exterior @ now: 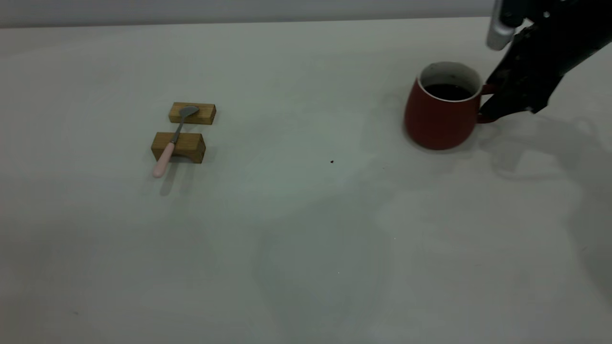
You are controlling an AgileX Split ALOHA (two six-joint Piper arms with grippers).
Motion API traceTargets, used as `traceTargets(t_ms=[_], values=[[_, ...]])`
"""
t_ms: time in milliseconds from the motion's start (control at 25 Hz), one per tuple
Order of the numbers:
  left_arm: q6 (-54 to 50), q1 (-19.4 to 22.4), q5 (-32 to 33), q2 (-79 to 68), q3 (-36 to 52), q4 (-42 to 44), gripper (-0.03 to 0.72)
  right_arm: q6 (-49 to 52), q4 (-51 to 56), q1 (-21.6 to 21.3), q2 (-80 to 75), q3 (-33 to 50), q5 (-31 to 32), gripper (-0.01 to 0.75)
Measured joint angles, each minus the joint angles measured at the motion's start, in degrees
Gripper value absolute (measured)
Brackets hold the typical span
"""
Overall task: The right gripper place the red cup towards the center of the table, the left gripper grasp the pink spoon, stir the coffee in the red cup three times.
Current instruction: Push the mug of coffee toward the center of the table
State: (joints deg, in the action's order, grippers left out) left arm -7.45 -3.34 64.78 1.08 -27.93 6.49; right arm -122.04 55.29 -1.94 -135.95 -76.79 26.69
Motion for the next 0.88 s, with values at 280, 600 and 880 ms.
traceTargets(t_ms=[280,600,880], values=[[0.0,0.0,0.0,0.0,0.0,0.0,0.492,0.0,3.9,6.6,-0.4,0.0,-0.6,0.591],[-0.1,0.0,0.0,0.0,0.0,0.0,0.492,0.0,5.2,14.2,-0.5,-0.7,-2.1,0.591],[-0.1,0.0,0.0,0.0,0.0,0.0,0.492,0.0,10.0,19.6,-0.8,-5.0,-2.2,0.591]])
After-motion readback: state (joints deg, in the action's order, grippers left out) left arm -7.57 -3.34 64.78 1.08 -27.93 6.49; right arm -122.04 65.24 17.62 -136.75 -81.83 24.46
